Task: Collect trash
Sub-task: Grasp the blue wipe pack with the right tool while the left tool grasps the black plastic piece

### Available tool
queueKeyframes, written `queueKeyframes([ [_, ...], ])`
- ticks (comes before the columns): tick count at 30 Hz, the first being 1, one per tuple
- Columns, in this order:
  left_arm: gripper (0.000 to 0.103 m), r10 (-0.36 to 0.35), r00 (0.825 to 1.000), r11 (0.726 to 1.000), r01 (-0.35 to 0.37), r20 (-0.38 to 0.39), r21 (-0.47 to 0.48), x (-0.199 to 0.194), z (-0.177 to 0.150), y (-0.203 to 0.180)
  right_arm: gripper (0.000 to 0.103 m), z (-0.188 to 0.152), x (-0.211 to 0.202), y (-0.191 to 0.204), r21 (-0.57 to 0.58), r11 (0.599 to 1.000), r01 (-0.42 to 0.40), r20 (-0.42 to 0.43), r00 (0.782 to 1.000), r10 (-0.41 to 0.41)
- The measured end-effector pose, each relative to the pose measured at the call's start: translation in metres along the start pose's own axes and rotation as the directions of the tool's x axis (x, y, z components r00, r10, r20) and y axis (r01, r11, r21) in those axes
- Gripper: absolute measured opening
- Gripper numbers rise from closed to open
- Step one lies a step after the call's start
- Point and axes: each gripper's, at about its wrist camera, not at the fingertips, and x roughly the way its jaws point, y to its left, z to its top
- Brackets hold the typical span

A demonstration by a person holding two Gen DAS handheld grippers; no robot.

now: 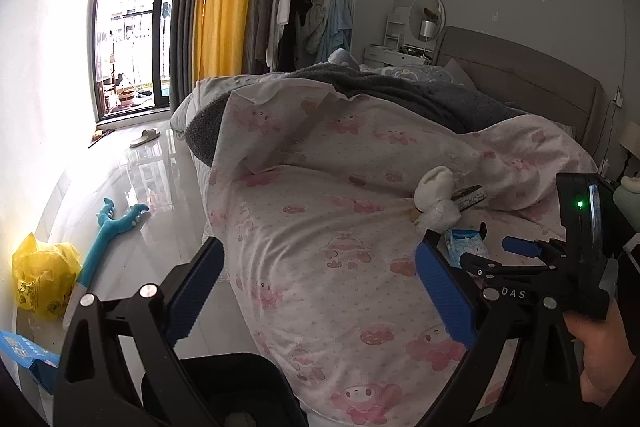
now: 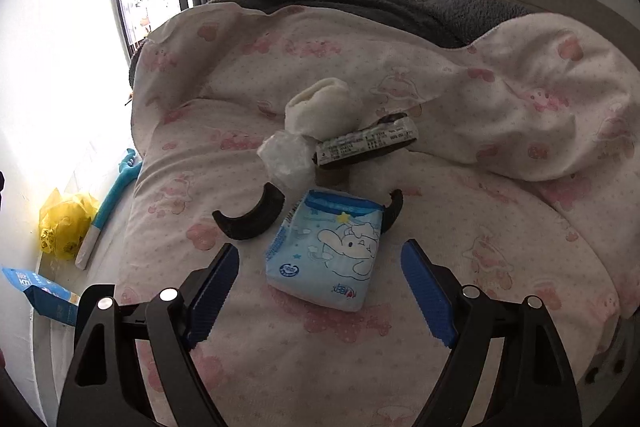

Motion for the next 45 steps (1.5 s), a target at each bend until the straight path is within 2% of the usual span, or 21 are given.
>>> queueKeyframes([
  [7,0.098,-0.038,0.999,0.999,0.038,-0.018,0.002,0.016,0.001,-0.015,0.084,-0.003,0.022,0.000,-0.024,1.000,-0.004,-0.047,0.999,0.003],
  [9,0.098,-0.049,0.999,0.999,0.049,-0.022,0.005,0.022,0.002,-0.021,0.067,-0.005,0.027,-0.004,-0.026,0.999,-0.024,-0.062,0.998,0.022],
  [12,0.098,-0.058,0.998,0.998,0.058,-0.032,0.016,0.031,0.001,-0.029,0.061,-0.004,0.025,-0.009,-0.017,0.998,-0.067,-0.060,0.996,0.066],
  [16,0.098,-0.065,0.997,0.998,0.066,-0.050,0.020,0.044,-0.001,-0.036,0.060,-0.001,0.019,-0.015,-0.033,0.994,-0.100,-0.043,0.994,0.098],
  [20,0.098,-0.082,0.995,0.996,0.084,-0.062,0.019,0.055,-0.001,-0.044,0.060,0.004,0.015,-0.026,-0.003,0.986,-0.168,-0.041,0.985,0.168],
  [26,0.097,-0.104,0.993,0.993,0.107,-0.063,0.046,0.071,-0.002,-0.057,0.060,0.010,0.006,-0.041,0.022,0.958,-0.285,-0.016,0.958,0.285],
  [28,0.097,-0.105,0.993,0.992,0.108,-0.059,0.058,0.075,-0.002,-0.059,0.060,0.010,0.003,-0.047,0.044,0.940,-0.338,-0.002,0.941,0.339],
  [30,0.097,-0.093,0.994,0.994,0.096,-0.056,0.056,0.079,-0.001,-0.060,0.060,0.012,0.001,-0.055,0.065,0.911,-0.407,0.020,0.913,0.407],
  [33,0.093,-0.087,0.993,0.995,0.091,-0.075,0.045,0.090,-0.002,-0.061,0.060,0.015,-0.005,-0.060,0.051,0.900,-0.434,0.051,0.901,0.431],
  [35,0.085,-0.107,0.989,0.993,0.112,-0.098,0.041,0.097,-0.004,-0.063,0.060,0.016,-0.009,-0.064,0.038,0.897,-0.440,0.067,0.897,0.437],
  [38,0.084,-0.141,0.983,0.987,0.148,-0.120,0.057,0.105,-0.007,-0.072,0.060,0.019,-0.011,-0.069,0.026,0.884,-0.467,0.079,0.882,0.464],
  [42,0.080,-0.195,0.970,0.978,0.204,-0.145,0.049,0.115,-0.011,-0.081,0.060,0.020,-0.017,-0.074,0.000,0.881,-0.473,0.093,0.877,0.471],
  [45,0.072,-0.224,0.960,0.971,0.234,-0.167,0.043,0.125,-0.015,-0.087,0.060,0.021,-0.019,-0.078,-0.011,0.877,-0.480,0.098,0.873,0.479],
])
